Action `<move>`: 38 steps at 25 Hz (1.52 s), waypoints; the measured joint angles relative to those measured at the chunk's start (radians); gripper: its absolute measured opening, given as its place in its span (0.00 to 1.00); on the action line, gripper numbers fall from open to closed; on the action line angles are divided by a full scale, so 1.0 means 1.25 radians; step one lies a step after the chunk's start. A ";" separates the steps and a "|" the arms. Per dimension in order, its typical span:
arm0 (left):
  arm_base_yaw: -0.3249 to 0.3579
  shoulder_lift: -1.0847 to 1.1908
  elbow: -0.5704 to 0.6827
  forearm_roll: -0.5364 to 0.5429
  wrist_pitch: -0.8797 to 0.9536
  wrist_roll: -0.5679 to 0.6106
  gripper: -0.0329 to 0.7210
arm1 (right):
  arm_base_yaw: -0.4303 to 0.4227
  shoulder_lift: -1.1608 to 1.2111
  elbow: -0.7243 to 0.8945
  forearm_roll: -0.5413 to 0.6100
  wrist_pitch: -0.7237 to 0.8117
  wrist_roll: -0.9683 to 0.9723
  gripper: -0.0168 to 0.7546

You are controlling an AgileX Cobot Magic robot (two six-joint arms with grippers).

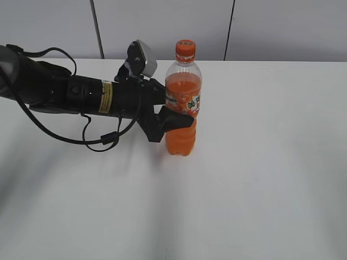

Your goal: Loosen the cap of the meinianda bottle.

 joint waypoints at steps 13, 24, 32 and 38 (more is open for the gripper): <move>0.000 0.000 0.000 0.007 -0.006 0.000 0.62 | 0.000 0.385 -0.277 0.029 0.073 -0.002 0.62; 0.000 0.000 0.000 0.007 -0.009 -0.001 0.62 | 0.000 0.682 -0.473 0.030 0.145 -0.003 0.60; 0.000 0.000 0.000 0.004 -0.008 -0.028 0.62 | 0.000 0.854 -0.659 0.035 0.146 -0.003 0.60; 0.000 0.000 0.000 0.004 -0.007 -0.032 0.62 | 0.001 0.954 -0.760 0.058 0.146 -0.003 0.60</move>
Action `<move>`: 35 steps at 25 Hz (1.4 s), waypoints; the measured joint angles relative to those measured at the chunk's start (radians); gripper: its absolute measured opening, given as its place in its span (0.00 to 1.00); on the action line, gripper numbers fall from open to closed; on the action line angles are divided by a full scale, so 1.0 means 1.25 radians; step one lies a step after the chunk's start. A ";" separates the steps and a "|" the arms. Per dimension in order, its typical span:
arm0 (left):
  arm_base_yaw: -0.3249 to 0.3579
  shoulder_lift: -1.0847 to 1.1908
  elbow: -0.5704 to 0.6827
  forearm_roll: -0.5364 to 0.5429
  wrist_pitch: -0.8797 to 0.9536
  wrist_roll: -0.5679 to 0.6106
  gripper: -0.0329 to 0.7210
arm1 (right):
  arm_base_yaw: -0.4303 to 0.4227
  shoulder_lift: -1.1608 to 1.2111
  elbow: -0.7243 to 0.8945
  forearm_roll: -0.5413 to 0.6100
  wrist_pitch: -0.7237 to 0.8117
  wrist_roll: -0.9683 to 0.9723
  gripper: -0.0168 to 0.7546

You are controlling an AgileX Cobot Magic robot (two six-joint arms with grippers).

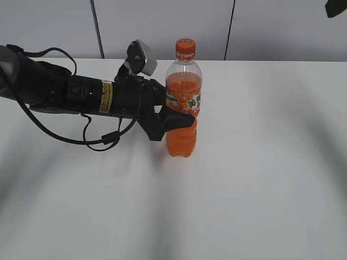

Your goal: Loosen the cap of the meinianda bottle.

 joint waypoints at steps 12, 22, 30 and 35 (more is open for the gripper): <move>0.000 0.000 0.000 -0.001 -0.001 -0.002 0.62 | 0.134 0.104 -0.110 0.030 0.003 -0.016 0.60; 0.000 0.000 0.000 -0.001 -0.001 -0.002 0.62 | 0.261 0.177 -0.201 0.036 0.003 -0.007 0.60; 0.000 0.000 0.000 -0.001 -0.001 -0.002 0.62 | 0.337 0.245 -0.258 0.037 0.003 -0.003 0.60; 0.000 0.000 0.000 -0.002 -0.001 -0.002 0.62 | 0.343 0.272 -0.258 0.038 0.003 -0.001 0.60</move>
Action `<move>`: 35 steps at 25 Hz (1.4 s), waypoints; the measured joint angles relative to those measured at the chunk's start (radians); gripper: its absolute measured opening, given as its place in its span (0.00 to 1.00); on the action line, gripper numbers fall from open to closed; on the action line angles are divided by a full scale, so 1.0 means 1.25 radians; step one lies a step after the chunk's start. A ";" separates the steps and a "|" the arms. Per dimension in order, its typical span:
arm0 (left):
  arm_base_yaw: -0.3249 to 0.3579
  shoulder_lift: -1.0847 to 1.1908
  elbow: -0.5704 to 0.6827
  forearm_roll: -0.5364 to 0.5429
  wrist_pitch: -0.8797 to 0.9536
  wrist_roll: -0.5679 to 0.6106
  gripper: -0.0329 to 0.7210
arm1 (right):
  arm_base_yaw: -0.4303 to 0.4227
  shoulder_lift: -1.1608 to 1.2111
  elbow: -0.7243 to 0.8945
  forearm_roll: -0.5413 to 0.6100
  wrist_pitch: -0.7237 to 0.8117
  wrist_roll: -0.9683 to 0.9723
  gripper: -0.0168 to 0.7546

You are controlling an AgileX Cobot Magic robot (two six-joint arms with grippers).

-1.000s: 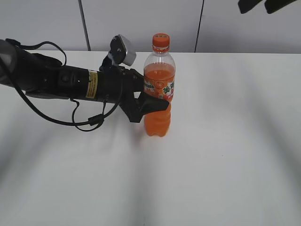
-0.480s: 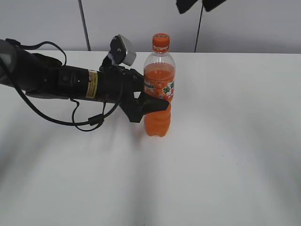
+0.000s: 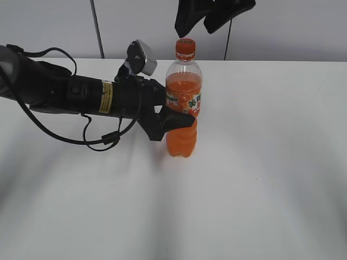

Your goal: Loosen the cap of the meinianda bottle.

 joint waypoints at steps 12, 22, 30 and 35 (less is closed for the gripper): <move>0.000 0.000 0.000 0.000 0.000 -0.002 0.62 | 0.002 0.051 -0.007 0.001 0.000 -0.004 0.60; 0.000 0.000 0.000 0.000 0.001 -0.002 0.62 | 0.022 0.075 -0.017 -0.037 0.000 -0.018 0.60; 0.000 0.000 0.000 -0.001 0.001 -0.002 0.62 | 0.023 0.078 -0.033 -0.042 0.000 -0.018 0.60; 0.000 0.000 0.000 -0.001 0.001 -0.002 0.62 | 0.023 0.078 -0.036 -0.042 0.000 -0.024 0.57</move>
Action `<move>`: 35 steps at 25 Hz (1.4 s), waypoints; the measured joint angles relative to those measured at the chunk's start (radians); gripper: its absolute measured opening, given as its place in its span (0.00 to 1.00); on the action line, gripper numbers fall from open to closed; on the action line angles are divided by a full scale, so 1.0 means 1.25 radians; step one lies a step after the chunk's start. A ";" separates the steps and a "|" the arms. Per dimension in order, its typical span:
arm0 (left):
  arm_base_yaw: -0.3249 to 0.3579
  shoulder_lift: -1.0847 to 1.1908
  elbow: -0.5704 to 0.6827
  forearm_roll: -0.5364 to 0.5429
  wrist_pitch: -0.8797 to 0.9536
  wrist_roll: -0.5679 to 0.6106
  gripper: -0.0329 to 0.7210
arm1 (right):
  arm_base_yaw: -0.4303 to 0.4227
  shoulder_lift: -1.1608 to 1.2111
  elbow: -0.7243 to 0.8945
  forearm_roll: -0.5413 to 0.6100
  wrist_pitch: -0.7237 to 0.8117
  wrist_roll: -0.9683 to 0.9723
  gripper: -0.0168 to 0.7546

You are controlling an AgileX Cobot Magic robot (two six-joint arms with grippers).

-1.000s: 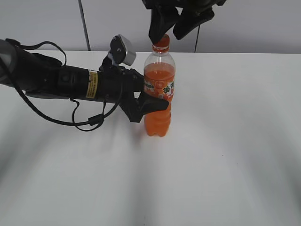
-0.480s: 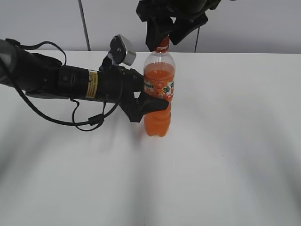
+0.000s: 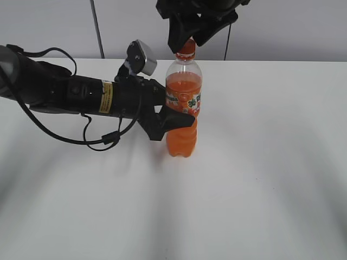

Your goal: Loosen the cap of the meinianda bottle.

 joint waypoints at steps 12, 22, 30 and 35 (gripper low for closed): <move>0.000 0.000 0.000 0.000 0.000 0.000 0.62 | 0.000 0.000 0.000 0.000 0.000 -0.006 0.53; 0.000 0.000 0.000 0.000 0.000 0.000 0.62 | 0.001 0.000 0.000 0.001 0.001 -0.009 0.53; 0.000 0.000 0.000 0.000 0.000 0.000 0.62 | 0.001 0.009 0.000 0.004 0.001 -0.011 0.53; 0.000 0.000 0.000 0.000 0.001 0.000 0.62 | 0.001 0.009 0.000 0.013 0.001 -0.011 0.50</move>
